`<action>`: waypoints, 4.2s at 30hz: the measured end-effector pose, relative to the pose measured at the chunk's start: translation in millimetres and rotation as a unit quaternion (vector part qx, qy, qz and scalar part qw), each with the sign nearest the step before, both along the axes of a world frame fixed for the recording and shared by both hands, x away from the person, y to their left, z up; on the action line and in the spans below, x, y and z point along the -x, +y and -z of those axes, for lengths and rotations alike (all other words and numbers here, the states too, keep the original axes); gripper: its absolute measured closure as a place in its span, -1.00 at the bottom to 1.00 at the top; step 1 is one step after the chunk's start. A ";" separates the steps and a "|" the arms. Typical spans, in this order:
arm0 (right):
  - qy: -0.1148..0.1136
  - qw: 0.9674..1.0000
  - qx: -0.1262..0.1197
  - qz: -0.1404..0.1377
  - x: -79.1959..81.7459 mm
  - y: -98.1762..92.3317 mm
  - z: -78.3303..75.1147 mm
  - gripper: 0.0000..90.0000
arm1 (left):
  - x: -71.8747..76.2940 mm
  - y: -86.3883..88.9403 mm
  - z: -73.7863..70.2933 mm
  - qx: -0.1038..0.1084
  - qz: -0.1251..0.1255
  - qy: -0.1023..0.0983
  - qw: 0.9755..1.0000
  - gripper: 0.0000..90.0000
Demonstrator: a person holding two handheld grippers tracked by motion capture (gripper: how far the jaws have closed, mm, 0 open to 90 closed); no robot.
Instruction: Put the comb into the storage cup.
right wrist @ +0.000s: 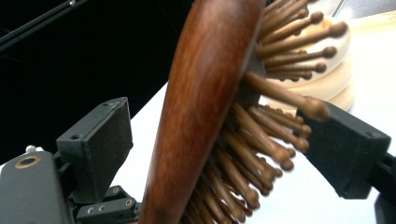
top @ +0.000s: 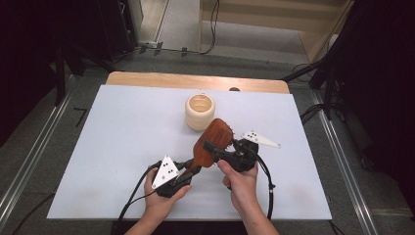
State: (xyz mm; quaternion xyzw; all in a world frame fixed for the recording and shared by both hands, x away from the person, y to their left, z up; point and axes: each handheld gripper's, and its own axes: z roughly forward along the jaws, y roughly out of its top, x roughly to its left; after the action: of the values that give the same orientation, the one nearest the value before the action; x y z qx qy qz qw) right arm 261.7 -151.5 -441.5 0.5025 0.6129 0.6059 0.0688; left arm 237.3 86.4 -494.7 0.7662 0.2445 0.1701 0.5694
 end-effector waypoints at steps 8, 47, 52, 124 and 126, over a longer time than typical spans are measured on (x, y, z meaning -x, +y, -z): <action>0.013 1.000 -0.015 -0.005 -1.1 0.7 3.3 -0.57 | 3.7 -4.1 0.4 -0.007 0.002 -0.011 1.000 0.60; -0.087 0.995 -0.002 -0.049 11.0 -11.2 -8.8 0.18 | -22.6 51.7 -14.8 0.047 -0.020 0.028 0.998 -1.00; -0.093 0.994 0.003 -0.052 10.4 -11.9 -9.2 0.18 | -22.5 72.2 -14.1 0.048 -0.041 0.017 0.998 -1.00; -0.117 0.992 0.028 -0.036 -40.0 -26.4 -46.1 0.18 | -6.0 207.7 -3.0 0.044 -0.151 0.023 0.987 -1.00; -0.121 0.992 0.025 -0.032 -42.3 -27.2 -48.0 0.18 | -5.8 207.3 -3.1 0.041 -0.152 0.022 0.987 -1.00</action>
State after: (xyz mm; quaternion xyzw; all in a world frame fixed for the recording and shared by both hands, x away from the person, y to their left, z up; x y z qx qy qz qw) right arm 303.9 -178.7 -393.5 0.4042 0.6309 0.6482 0.1358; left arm 243.0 293.7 -491.5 0.6998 0.3774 0.2274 0.5622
